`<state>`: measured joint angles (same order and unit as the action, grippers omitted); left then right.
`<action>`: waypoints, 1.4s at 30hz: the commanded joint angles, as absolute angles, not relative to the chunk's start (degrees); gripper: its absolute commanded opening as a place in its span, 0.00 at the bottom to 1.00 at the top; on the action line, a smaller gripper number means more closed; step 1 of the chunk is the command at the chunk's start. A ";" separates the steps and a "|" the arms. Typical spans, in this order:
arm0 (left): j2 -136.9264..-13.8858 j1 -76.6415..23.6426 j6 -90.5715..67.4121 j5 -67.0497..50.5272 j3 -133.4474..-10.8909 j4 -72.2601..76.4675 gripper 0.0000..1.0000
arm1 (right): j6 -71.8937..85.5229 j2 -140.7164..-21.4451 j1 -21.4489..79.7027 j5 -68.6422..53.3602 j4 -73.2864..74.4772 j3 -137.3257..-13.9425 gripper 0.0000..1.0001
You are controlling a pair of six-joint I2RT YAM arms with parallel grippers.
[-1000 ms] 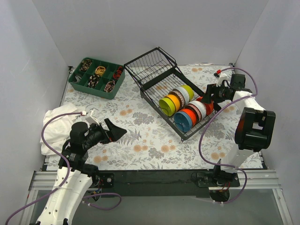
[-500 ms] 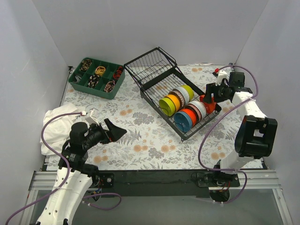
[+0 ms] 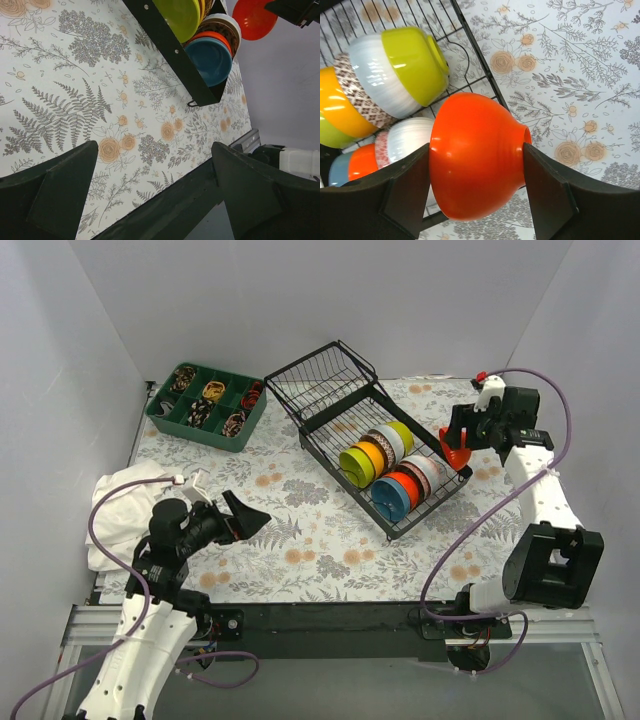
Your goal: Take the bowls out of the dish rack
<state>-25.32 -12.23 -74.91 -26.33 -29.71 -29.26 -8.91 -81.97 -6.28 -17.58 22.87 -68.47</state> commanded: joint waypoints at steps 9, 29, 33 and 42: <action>-35.59 -12.92 -76.20 -26.28 -31.55 -14.86 0.98 | 18.35 -71.11 -1.07 -25.83 14.77 -67.16 0.17; -64.94 -36.47 -82.52 -13.89 -46.49 4.29 0.98 | 52.28 -62.49 17.05 -31.99 -14.14 -45.89 0.16; -68.81 -40.24 -85.51 -8.97 -48.42 5.10 0.94 | 55.63 -61.44 18.89 -32.52 -18.36 -42.55 0.16; -73.30 -45.00 -88.41 -2.29 -48.78 4.48 0.80 | 58.27 -58.98 19.78 -34.10 -21.53 -38.94 0.16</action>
